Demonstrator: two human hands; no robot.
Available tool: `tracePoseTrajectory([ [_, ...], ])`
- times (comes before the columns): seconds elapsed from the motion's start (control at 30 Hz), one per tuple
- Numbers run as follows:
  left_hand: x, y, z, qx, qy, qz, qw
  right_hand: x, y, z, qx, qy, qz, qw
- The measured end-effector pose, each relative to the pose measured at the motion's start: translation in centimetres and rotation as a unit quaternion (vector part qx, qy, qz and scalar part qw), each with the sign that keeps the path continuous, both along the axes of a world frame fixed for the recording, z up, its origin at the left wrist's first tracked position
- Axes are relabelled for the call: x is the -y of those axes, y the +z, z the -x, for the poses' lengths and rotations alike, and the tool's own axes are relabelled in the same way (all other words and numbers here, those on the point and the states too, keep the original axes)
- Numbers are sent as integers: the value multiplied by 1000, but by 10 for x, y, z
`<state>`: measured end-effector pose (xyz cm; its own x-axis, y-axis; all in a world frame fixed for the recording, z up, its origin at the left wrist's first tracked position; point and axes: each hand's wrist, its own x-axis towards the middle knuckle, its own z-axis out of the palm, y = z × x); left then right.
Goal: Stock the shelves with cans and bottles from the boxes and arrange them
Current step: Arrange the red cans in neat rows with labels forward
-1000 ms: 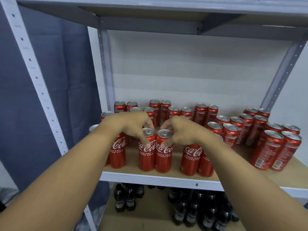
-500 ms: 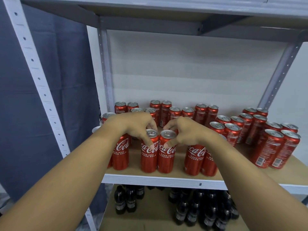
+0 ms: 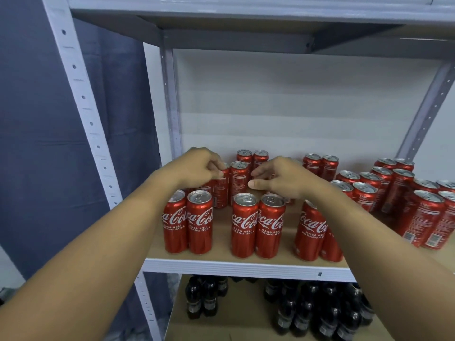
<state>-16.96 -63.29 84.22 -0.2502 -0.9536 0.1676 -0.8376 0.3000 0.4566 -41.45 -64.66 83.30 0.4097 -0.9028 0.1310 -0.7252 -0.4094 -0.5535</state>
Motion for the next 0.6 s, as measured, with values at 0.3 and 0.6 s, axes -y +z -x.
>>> tracePoseTrajectory([
  [0.3,22,5,-41,33,164,-37,985,54,5,-76,-46,62,26,997],
  [0.6,59,-3,-60,161,197,-127,959,92,-1,-133,-143,153,55,976],
])
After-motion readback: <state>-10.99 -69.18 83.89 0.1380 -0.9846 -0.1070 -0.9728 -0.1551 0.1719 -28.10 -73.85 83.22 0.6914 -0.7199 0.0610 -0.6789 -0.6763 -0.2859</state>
